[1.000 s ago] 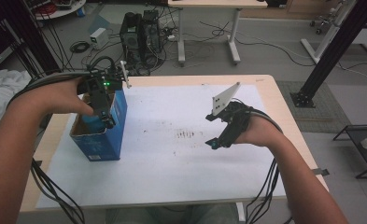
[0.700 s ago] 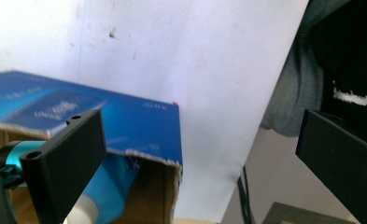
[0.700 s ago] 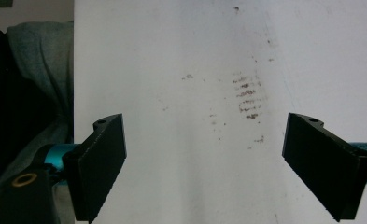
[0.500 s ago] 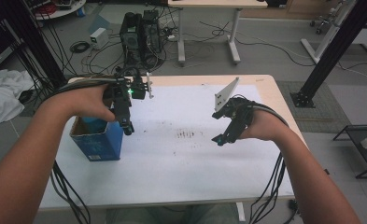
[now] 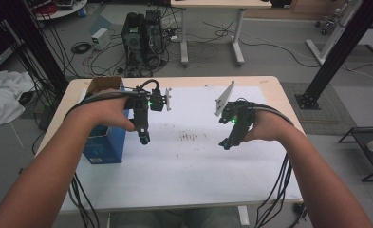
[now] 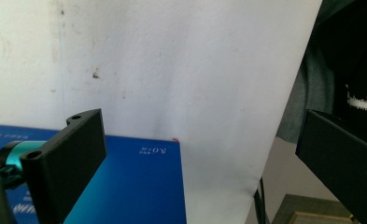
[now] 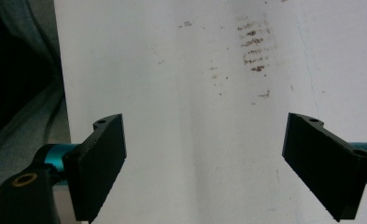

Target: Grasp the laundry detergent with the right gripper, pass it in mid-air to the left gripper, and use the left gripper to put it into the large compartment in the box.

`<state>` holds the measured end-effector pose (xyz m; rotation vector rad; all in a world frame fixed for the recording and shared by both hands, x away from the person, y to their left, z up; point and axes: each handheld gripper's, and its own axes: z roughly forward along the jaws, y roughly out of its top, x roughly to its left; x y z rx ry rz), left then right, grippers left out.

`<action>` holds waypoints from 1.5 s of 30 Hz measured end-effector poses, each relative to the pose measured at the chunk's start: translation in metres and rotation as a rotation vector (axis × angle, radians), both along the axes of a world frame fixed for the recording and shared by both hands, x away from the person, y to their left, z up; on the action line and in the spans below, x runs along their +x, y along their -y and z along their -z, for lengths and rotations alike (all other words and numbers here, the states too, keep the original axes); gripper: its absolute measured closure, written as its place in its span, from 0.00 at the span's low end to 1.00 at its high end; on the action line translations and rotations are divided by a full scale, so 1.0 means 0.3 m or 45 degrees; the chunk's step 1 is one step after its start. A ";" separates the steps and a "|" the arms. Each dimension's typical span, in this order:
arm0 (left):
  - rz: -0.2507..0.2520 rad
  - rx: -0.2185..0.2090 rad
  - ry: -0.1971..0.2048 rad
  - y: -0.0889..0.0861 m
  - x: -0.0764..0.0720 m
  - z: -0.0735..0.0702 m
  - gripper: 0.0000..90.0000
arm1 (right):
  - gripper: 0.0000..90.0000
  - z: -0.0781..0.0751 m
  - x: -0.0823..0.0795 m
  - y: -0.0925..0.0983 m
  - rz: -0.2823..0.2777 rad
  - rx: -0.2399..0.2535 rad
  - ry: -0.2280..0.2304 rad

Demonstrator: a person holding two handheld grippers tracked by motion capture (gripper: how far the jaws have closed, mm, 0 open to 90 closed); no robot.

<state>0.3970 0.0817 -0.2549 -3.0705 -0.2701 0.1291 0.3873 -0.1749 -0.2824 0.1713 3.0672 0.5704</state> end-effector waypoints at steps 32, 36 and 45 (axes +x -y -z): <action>0.002 -0.018 -0.030 0.025 -0.011 0.058 0.02 | 0.14 0.045 -0.009 -0.027 -0.006 -0.179 -0.021; 0.017 -0.021 -0.023 0.028 -0.008 0.062 0.02 | 0.14 0.047 -0.010 -0.025 0.002 -0.178 -0.021; 0.017 -0.021 -0.034 0.032 -0.004 0.065 0.02 | 0.14 0.049 -0.009 -0.028 0.006 -0.164 -0.028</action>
